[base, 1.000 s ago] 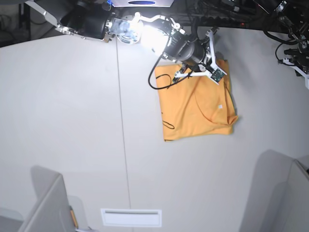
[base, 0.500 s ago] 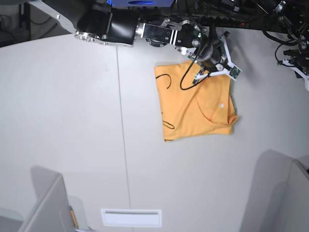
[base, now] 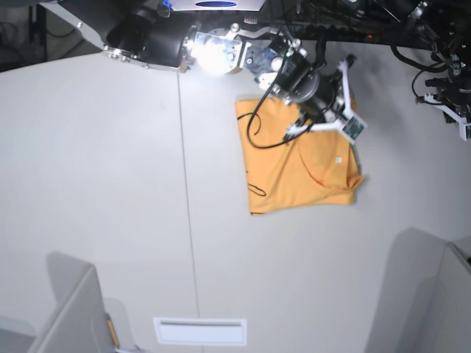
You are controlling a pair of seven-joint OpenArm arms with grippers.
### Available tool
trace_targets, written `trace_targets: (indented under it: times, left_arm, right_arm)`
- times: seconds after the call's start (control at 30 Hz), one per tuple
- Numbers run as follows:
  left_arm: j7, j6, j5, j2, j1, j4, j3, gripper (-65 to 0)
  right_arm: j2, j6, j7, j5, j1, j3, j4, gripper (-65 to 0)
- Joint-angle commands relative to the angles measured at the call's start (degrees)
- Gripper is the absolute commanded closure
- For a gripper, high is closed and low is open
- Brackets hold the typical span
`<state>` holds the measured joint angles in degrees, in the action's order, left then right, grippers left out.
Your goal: Fold the T-shirt properly
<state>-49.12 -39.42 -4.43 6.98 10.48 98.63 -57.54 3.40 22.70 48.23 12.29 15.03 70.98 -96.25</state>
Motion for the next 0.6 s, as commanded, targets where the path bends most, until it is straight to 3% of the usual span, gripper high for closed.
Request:
trace_targets:
  times: [0.0,0.07,0.27,0.47,0.5,0.57]
  left_arm:
    - [0.8,-0.6,-2.4,0.1,0.1,2.3,0.9,0.0]
    - [0.8,-0.6,-5.4,-1.0,2.0,5.2,2.5,0.0]
    - [0.8,-0.6,-13.2,-2.8,6.2,10.1,4.8,0.0]
    - [0.8,-0.6,-24.8,-2.9,12.0,13.7,9.5,0.0]
    - [0.8,-0.6,-27.0,-2.9,12.6,13.1,9.5,-2.0]
    - [0.8,-0.6,-30.8,-2.9,13.7,12.1,9.6,-23.2]
  right_arm:
    - [0.1,0.3,-0.5,-0.7,0.5,-1.9,-1.0,0.0]
    - [-0.1,0.3,-1.5,-0.7,0.4,-5.4,-0.3,0.0]
    - [2.7,0.3,-5.5,-0.7,2.6,-5.4,9.5,0.0]
    - [-1.1,0.5,-5.3,-0.7,1.2,-11.8,3.1,0.0]
    - [-2.0,0.5,-5.3,-0.7,0.6,-13.4,1.7,0.0]
    - [-3.6,0.4,-5.3,-0.7,-0.9,-16.2,-0.6,0.0]
